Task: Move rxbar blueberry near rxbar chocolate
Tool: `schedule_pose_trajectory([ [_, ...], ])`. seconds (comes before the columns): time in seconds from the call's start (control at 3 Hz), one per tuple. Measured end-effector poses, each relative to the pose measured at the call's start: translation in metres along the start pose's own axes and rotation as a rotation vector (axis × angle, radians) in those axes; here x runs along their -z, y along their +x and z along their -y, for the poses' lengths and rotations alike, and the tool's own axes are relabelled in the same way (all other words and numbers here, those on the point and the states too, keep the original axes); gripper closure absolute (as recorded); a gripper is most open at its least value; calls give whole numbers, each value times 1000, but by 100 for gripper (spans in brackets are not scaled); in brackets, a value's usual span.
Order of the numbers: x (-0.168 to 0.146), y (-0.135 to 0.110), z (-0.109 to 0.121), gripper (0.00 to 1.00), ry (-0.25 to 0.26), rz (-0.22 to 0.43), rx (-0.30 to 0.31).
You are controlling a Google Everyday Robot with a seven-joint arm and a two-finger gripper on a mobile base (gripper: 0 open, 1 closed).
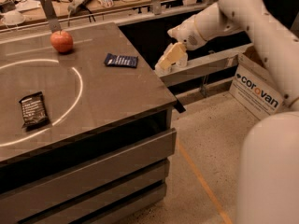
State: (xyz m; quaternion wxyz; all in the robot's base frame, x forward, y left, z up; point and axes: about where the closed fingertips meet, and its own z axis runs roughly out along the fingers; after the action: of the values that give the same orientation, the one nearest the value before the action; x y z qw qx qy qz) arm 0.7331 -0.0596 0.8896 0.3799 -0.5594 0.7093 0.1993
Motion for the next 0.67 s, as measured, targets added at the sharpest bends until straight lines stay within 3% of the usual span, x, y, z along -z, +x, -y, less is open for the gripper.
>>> schedule_pose_trajectory([
  [0.33,-43,-4,11,0,-83,27,-3],
  [0.67,-77,-19,7,0,-142,47,16],
])
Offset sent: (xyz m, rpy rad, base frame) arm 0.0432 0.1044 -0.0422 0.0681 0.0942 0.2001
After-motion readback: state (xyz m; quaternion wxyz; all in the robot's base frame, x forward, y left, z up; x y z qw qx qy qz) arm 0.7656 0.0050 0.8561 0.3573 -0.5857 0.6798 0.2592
